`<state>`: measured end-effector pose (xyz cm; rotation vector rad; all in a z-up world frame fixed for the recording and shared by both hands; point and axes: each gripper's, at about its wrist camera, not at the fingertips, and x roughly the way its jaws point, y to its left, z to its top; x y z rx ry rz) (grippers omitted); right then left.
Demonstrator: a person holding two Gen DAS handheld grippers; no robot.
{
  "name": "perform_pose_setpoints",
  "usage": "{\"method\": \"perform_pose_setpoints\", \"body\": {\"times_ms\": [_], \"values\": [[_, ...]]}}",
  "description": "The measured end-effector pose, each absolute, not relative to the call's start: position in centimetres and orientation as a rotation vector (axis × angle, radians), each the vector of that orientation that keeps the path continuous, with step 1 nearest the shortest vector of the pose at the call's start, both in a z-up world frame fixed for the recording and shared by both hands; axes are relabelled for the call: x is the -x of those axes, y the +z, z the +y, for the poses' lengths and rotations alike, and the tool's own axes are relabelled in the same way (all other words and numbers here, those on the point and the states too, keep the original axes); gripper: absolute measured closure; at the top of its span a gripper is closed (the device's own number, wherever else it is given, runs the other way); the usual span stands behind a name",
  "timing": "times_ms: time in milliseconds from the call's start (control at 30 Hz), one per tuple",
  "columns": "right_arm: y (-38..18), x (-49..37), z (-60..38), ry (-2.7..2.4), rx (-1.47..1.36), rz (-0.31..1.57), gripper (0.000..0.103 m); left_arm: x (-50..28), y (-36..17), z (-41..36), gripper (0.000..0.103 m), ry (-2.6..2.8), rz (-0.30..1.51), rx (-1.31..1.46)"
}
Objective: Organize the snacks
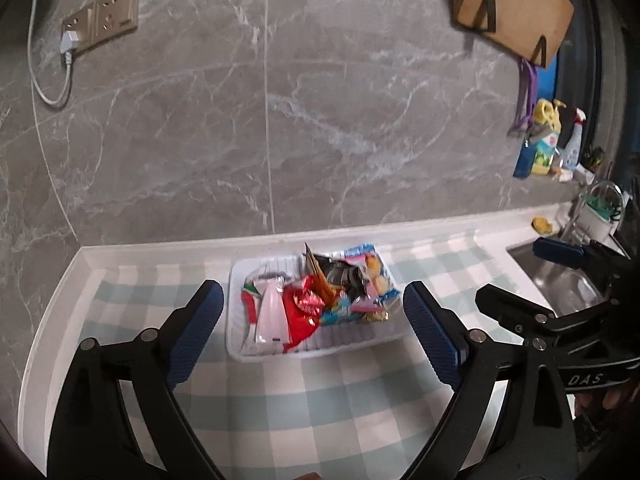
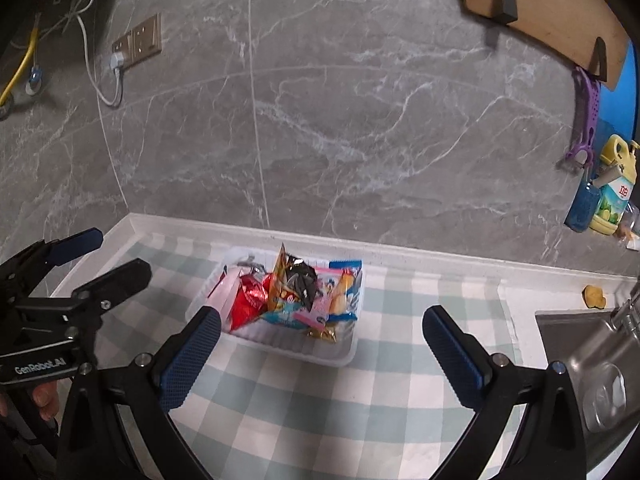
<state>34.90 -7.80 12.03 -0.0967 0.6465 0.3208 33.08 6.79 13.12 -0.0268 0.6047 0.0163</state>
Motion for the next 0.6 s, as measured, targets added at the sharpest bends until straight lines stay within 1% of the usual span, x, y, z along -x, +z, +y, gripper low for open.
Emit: {"method": "perform_pose_setpoints", "body": {"times_ms": [600], "values": [[9.9,-34.7,-7.4,0.317,0.122,0.714,0.000,-33.8,10.6,6.0,0.011,0.113,0.689,-0.055]]}}
